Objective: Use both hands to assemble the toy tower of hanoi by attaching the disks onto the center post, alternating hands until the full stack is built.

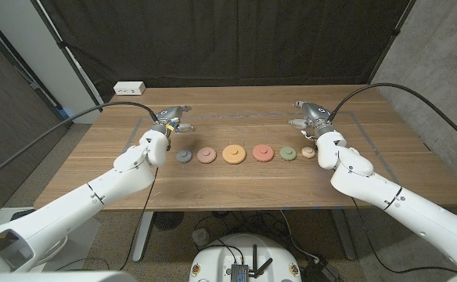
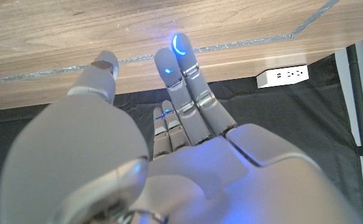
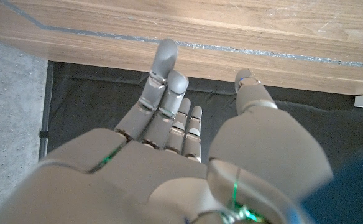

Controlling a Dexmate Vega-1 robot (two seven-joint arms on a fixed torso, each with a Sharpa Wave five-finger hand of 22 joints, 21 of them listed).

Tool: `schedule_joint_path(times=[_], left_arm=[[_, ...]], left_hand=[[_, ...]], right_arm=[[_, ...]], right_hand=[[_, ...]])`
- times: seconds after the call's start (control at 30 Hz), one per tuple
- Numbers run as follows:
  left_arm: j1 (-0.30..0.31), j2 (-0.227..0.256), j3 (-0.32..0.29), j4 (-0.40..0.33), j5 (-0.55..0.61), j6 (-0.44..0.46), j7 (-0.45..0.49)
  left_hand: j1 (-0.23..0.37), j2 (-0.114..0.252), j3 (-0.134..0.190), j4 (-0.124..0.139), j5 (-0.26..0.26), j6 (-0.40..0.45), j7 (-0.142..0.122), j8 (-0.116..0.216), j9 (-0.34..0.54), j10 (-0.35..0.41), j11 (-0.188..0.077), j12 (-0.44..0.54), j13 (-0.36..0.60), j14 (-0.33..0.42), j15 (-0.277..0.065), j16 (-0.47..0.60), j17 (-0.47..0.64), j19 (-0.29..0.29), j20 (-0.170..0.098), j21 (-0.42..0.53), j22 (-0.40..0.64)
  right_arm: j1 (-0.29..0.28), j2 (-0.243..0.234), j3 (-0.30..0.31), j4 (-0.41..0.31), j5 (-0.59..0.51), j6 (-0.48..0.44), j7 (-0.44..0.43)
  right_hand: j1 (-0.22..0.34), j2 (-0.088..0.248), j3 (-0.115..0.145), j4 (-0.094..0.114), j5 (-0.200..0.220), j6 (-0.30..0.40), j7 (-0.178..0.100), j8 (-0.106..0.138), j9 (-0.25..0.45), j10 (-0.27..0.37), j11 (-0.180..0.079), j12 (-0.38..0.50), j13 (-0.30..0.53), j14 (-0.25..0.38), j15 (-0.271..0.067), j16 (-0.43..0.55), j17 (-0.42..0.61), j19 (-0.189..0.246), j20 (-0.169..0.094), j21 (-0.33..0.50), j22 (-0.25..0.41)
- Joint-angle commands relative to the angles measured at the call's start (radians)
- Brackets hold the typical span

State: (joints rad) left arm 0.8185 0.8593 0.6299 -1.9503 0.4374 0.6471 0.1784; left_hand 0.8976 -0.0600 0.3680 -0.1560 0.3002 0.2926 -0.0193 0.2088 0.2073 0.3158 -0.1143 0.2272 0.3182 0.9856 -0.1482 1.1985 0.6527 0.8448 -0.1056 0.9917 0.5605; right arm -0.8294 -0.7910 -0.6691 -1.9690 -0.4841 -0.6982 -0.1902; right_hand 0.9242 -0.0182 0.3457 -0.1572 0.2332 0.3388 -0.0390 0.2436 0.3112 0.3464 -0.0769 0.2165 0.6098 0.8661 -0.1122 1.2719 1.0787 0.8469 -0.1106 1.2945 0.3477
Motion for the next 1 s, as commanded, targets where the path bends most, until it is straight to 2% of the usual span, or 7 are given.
schedule_joint_path(times=[0.03,0.3,1.0], left_arm=[[-0.029,0.006,0.025,-0.003,0.016,0.032,-0.046],[-0.028,0.010,0.023,-0.008,0.008,0.035,-0.053],[0.018,0.014,-0.006,-0.022,-0.031,0.035,-0.009]], left_hand=[[0.003,0.009,-0.007,-0.001,0.004,0.005,0.005,-0.002,0.002,0.001,0.003,0.001,0.005,-0.007,-0.070,0.009,0.001,-0.002,-0.091,0.012,-0.001],[0.004,0.012,-0.014,-0.001,0.003,0.008,0.003,-0.002,0.002,0.004,0.004,0.002,0.008,-0.007,-0.071,0.017,0.000,0.000,-0.093,0.022,-0.003],[0.010,0.018,-0.029,-0.002,0.002,0.016,0.003,0.000,0.003,0.010,-0.002,0.004,0.012,-0.011,-0.071,0.032,-0.007,-0.004,-0.097,0.040,-0.010]], right_arm=[[0.045,-0.020,-0.035,-0.008,0.005,-0.028,0.069],[0.058,-0.026,-0.042,-0.009,0.018,-0.037,0.093],[0.097,-0.044,-0.095,-0.033,-0.018,-0.100,0.167]], right_hand=[[0.008,0.007,-0.006,0.001,0.006,0.004,0.005,-0.003,0.003,-0.002,0.001,0.001,0.008,-0.006,-0.106,-0.007,-0.011,-0.001,-0.102,0.012,-0.004],[0.015,0.021,-0.014,0.003,0.011,0.029,0.014,0.005,0.005,0.006,0.009,-0.005,0.003,0.028,-0.106,0.019,0.000,0.010,-0.102,0.042,-0.014],[0.010,0.024,-0.022,0.006,0.015,0.021,0.023,-0.003,0.003,0.007,0.010,-0.007,0.004,0.020,-0.106,0.011,0.003,-0.006,-0.100,0.064,-0.026]])
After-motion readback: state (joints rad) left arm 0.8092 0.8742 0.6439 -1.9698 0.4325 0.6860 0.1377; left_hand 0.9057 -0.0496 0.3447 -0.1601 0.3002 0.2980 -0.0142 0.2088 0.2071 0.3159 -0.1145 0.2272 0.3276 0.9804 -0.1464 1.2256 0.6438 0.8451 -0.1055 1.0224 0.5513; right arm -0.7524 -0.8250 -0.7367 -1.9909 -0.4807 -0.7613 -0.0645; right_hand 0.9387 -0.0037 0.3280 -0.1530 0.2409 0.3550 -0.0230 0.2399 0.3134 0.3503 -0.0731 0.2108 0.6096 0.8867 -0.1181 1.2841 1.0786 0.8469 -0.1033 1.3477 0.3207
